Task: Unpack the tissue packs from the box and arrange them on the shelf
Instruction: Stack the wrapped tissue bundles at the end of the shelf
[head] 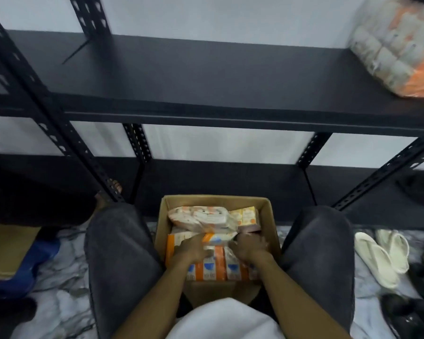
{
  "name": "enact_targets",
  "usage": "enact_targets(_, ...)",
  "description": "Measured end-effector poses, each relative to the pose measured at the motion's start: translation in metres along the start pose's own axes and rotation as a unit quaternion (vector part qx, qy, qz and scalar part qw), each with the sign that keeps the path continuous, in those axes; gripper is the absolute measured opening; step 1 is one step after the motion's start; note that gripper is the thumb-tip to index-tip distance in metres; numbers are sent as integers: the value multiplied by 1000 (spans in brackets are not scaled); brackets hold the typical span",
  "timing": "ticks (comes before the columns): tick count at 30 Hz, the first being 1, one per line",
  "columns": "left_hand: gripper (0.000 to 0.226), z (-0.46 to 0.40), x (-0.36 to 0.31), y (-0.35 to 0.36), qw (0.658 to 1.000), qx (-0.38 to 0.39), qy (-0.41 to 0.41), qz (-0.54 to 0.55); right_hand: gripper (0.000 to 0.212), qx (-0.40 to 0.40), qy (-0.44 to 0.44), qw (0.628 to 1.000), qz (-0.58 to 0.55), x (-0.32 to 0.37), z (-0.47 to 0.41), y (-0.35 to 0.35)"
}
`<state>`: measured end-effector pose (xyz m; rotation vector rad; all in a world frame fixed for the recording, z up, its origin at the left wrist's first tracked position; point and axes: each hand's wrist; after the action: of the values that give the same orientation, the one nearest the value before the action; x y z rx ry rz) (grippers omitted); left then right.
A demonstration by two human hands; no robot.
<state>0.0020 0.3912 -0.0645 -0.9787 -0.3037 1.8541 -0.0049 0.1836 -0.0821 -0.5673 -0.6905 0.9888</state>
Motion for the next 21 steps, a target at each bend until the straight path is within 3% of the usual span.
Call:
enact_targets(2,75,4,0,4,1000,-3,-15,3,74,3,-7,1000,-8,-1,-6,0)
enact_targets(5,70,-1,-2,-4,999,-37,-30,-16,54,-21,-14,999,-35,0,3,-6)
enact_targets(7,67,-8,2,-14,996,-31,-21,86,44,-22,-12,997,-67,-4,2,-8)
enact_targets(10,45,-12,11,-28,961,-65,-33,267,43,-35,-16,993,-114,-10,-3,-13)
enact_targets(13,29,-14,23,-34,952,-111,-56,281,38,-43,-15,991,-127,-17,-11,-9)
enact_targets(18,53,-3,22,-21,959,10,-114,260,34,-55,-16,991,-118,-17,-5,-15)
enact_targets(21,65,5,17,-21,965,-26,-100,242,22,-66,-21,988,-139,-20,-5,-17)
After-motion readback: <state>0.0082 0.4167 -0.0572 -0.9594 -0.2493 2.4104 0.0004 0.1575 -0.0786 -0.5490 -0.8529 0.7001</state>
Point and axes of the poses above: each hand's wrist, its own z-axis away from the middle knuckle, its own y-axis out of the palm, x = y × z, and after that the axes turned 3 degrees about y, right-handed
